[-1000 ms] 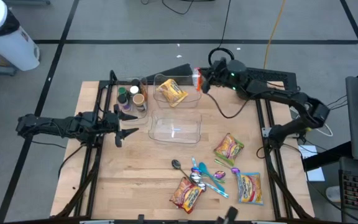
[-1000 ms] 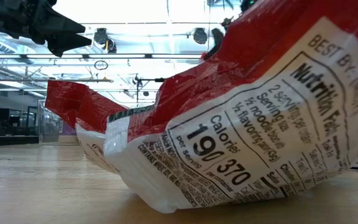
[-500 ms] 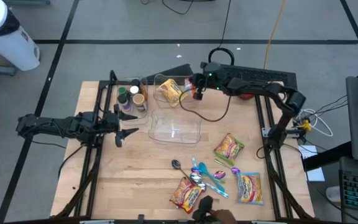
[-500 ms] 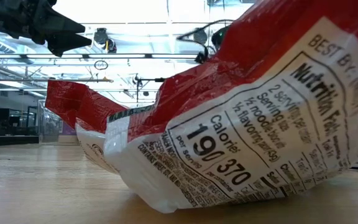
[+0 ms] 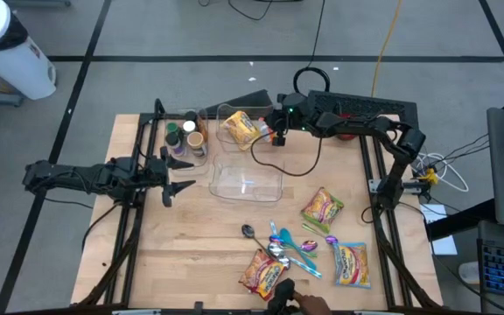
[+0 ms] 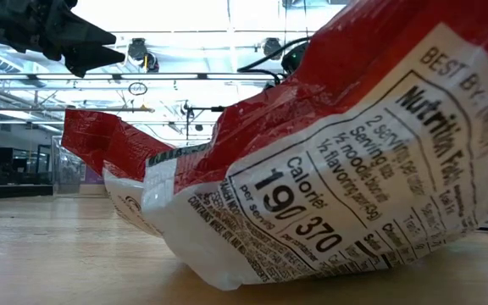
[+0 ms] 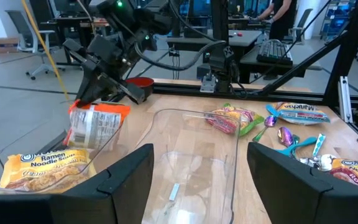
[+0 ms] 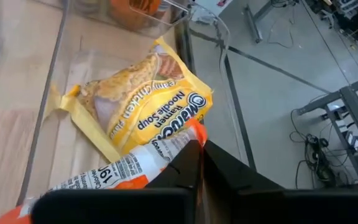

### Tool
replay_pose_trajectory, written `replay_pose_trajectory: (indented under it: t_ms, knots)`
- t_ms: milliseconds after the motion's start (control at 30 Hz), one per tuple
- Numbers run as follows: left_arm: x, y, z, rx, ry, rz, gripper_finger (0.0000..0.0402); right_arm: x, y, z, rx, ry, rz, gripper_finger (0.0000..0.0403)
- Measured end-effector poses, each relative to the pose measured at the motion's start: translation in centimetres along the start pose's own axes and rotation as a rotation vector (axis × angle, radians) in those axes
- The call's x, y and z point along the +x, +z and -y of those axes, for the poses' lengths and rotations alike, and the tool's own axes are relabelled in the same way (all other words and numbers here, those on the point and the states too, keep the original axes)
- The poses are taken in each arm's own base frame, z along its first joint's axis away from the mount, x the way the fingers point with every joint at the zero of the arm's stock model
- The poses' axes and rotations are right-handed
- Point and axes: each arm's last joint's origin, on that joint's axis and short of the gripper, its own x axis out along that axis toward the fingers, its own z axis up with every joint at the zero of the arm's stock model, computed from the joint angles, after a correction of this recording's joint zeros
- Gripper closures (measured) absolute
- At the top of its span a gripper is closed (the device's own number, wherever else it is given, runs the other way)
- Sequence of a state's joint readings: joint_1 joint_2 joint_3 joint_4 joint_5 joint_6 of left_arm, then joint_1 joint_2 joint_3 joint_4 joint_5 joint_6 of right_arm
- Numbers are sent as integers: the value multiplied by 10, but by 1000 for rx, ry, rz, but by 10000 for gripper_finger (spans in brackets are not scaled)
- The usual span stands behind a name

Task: Pick & Place Food Item
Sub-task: Put the orange noodle pack into the top right transparent bin

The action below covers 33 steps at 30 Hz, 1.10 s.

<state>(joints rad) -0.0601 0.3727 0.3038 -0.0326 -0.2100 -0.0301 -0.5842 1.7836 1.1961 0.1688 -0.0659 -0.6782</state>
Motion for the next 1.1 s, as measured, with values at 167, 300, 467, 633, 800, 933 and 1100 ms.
replay_pose_trajectory:
  t_ms: [167, 300, 467, 633, 800, 933, 1100]
  knots:
    - [0, 0, 0, 0, 0, 0, 142, 0, -3, 1, 64, -65, -73, 311]
    - [0, 0, 0, 0, 0, -1, 150, 0, -3, 1, 171, -133, -110, 246]
    - [0, 0, 0, 0, 0, -1, 151, -3, 5, -4, 283, -117, -83, 207]
    - [0, 0, 0, 0, 0, 0, 140, -3, 10, -15, 291, -38, -106, 205]
    - [0, 0, 0, 0, 0, 0, 131, -4, 19, -19, 329, -1, -100, 219]
    - [0, 0, 0, 0, 0, 0, 131, -5, 23, -17, 350, 5, -107, 231]
    - [0, 0, 0, 0, 0, 0, 130, 3, 12, -15, 377, -1, -142, 244]
